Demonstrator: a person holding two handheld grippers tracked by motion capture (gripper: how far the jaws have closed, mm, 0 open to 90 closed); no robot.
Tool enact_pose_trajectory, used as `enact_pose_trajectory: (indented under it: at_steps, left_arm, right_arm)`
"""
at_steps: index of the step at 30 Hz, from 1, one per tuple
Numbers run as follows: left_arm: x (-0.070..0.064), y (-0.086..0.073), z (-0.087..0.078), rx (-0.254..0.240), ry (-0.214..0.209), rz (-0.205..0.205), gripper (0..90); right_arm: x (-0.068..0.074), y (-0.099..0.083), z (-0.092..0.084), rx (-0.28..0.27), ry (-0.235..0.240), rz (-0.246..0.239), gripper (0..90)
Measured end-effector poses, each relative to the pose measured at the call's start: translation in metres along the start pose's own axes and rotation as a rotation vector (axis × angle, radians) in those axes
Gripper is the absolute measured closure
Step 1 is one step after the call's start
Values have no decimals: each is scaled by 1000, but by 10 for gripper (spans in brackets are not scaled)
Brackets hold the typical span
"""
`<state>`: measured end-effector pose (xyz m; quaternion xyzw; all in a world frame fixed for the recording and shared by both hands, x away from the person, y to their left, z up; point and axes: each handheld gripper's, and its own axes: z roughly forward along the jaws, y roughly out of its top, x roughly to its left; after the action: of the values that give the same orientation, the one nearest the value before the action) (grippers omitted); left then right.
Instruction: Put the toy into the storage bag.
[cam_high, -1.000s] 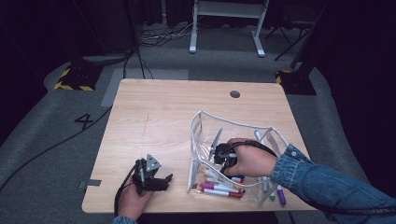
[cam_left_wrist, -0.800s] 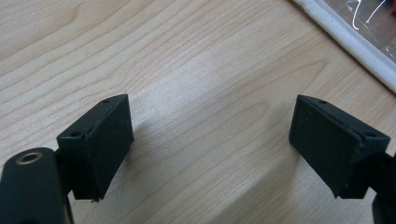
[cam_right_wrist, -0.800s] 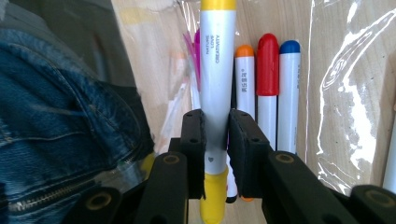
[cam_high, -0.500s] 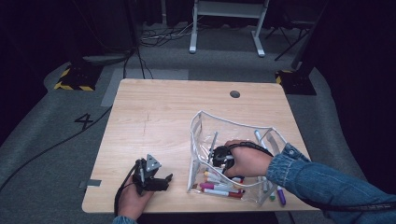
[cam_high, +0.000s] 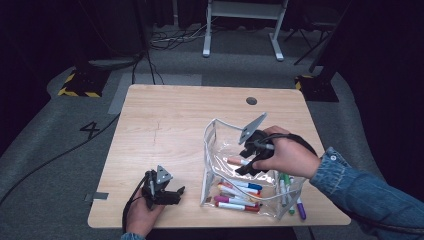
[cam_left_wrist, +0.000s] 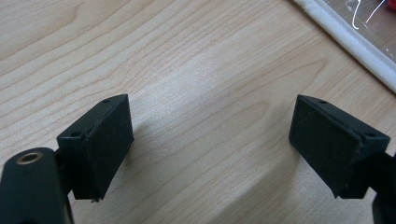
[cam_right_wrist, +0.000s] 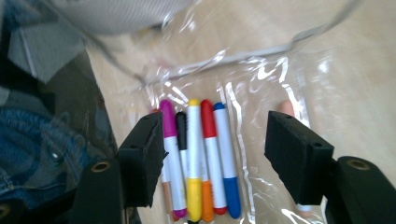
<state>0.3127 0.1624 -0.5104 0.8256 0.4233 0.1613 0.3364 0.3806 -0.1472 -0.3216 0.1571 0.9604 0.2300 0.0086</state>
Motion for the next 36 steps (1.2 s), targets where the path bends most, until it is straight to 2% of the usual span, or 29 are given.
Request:
enact_pose_trajectory:
  at_steps: [5, 8, 10, 11, 14, 18, 21, 22, 26, 31, 32, 33, 36]
  left_arm:
    - [-1, -2, -2, -1, 5, -8, 139]
    - [-1, -3, -2, -3, 3, -10, 139]
    - [-1, -3, -2, -2, 4, -10, 139]
    - [0, -2, -2, -2, 9, -1, 139]
    - [0, -2, -2, -2, 9, -2, 139]
    - [0, -2, -2, 0, 9, -1, 139]
    - [0, -2, -2, 1, 9, 1, 139]
    - [0, -2, -2, 0, 9, 0, 139]
    - [0, -2, -2, 3, 7, 2, 139]
    - [0, -2, -2, 3, 7, 3, 139]
    - [0, -2, -2, 3, 7, 3, 139]
    - [0, -2, -2, 2, 7, 0, 139]
    - [0, -2, -2, -3, 13, -3, 139]
  right_arm:
    - [-18, -8, -31, -87, -52, 47, 405]
    - [-29, -14, -46, -139, -49, 85, 398]
    - [-32, -15, -49, -148, -52, 93, 399]
    - [-39, -19, -58, -179, -67, 111, 400]
    - [-50, -25, -69, -217, -92, 137, 409]
    - [-66, -36, -77, -244, -104, 183, 408]
    - [-75, -43, -81, -263, -114, 202, 408]
    - [-83, -51, -84, -282, -125, 233, 407]
    - [-101, -67, -86, -294, -164, 285, 405]
    - [-121, -88, -82, -292, -188, 362, 404]
    - [-121, -88, -82, -292, -188, 362, 404]
    - [-129, -96, -79, -293, -205, 387, 405]
    - [-138, -107, -71, -273, -234, 412, 408]
